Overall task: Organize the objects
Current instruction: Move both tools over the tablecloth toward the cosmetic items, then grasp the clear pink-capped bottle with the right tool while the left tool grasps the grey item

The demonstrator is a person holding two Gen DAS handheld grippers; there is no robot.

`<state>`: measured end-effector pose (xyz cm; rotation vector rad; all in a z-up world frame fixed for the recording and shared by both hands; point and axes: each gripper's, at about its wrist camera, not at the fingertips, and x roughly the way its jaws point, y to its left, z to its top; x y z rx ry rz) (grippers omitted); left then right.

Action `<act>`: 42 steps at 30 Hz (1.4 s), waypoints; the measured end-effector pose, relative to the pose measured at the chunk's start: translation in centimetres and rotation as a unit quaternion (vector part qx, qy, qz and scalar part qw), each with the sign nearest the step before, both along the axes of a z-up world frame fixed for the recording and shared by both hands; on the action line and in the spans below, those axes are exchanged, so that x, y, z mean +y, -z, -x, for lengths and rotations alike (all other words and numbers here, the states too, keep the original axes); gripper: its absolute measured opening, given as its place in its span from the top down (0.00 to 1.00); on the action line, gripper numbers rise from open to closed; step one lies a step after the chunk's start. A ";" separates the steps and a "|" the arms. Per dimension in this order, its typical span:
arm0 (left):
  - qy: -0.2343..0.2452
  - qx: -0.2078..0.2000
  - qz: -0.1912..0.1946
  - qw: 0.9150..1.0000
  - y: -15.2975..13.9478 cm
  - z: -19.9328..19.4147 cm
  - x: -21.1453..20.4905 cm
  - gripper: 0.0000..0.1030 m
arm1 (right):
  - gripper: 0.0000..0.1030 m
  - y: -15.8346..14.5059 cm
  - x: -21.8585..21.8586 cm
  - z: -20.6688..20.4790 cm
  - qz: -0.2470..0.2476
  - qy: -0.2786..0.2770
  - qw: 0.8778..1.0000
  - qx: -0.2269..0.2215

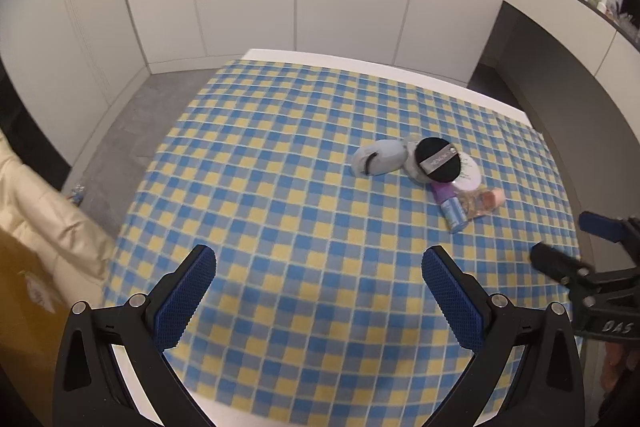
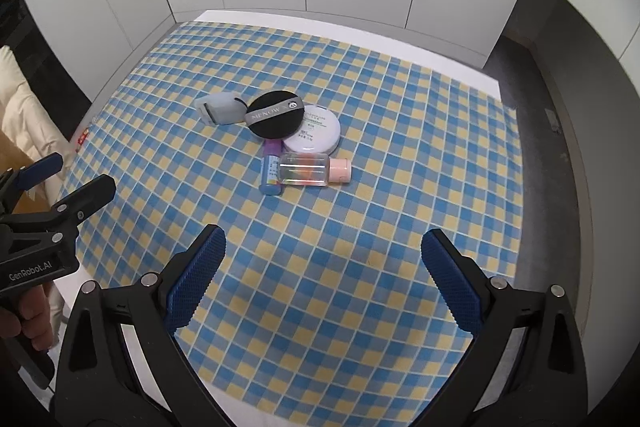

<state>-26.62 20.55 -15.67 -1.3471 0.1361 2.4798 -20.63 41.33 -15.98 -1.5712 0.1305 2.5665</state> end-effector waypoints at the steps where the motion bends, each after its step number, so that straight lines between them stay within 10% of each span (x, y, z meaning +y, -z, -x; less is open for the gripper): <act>1: 0.005 0.002 0.000 1.000 0.2 0.3 0.2 0.01 | 0.02 0.4 0.1 0.2 -0.004 -0.002 1.000 -0.001; 31: 0.037 -0.011 0.041 0.998 7.4 6.3 4.1 0.01 | 0.07 8.4 1.9 7.2 0.013 0.023 1.000 -0.012; 36: 0.052 0.000 0.038 0.998 7.3 7.7 4.7 0.01 | 0.36 8.1 1.7 7.2 -0.005 0.011 1.000 -0.002; 42: 0.081 0.017 0.034 0.996 7.5 9.5 6.6 0.18 | 0.36 8.1 2.1 7.0 0.002 0.009 1.000 0.003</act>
